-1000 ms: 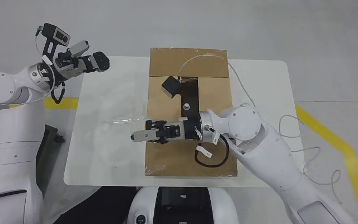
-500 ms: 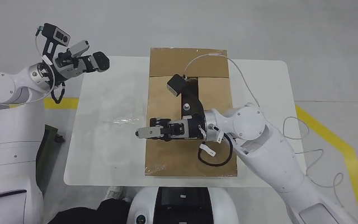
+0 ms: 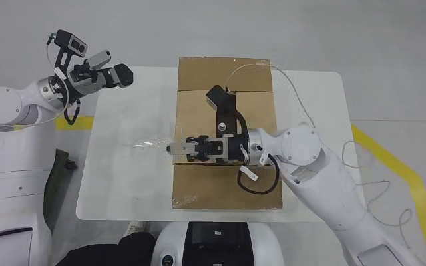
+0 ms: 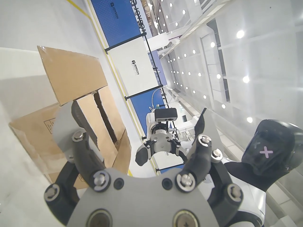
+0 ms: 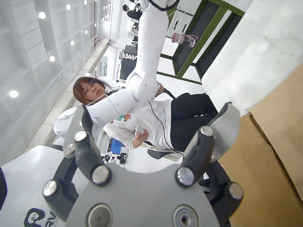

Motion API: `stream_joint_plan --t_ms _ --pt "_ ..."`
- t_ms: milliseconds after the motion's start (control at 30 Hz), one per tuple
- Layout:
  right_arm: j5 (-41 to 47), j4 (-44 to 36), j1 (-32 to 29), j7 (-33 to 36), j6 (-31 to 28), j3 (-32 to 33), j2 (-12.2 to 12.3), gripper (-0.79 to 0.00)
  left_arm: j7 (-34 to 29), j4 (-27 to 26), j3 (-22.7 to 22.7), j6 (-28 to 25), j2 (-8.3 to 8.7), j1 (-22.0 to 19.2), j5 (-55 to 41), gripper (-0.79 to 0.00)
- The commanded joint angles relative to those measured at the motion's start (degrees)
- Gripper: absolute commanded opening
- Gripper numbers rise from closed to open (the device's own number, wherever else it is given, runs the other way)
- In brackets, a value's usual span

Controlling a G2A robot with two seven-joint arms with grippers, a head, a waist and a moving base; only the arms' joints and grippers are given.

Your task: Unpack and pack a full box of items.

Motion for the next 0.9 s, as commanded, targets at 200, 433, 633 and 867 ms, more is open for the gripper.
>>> stream_joint_plan --t_ms 200,433,633,867 --pt "-3.9 -1.23 -6.19 0.92 5.91 6.37 2.05 0.0 -3.78 -0.16 0.43 0.23 0.15 1.54 -3.21 0.0" --pt "-6.54 0.38 -10.75 0.54 5.16 9.27 3.15 0.0 -3.61 -1.21 -0.21 0.58 0.44 2.71 -4.01 0.0" --pt "-7.24 0.98 -12.15 -0.61 3.81 10.93 3.57 0.0 -3.33 -2.14 -0.81 0.85 0.75 3.55 -3.71 0.0" --pt "-4.24 5.04 -10.79 -4.27 0.95 6.93 2.49 0.0 -2.14 -3.08 -1.07 0.85 0.93 4.26 -4.02 0.0"
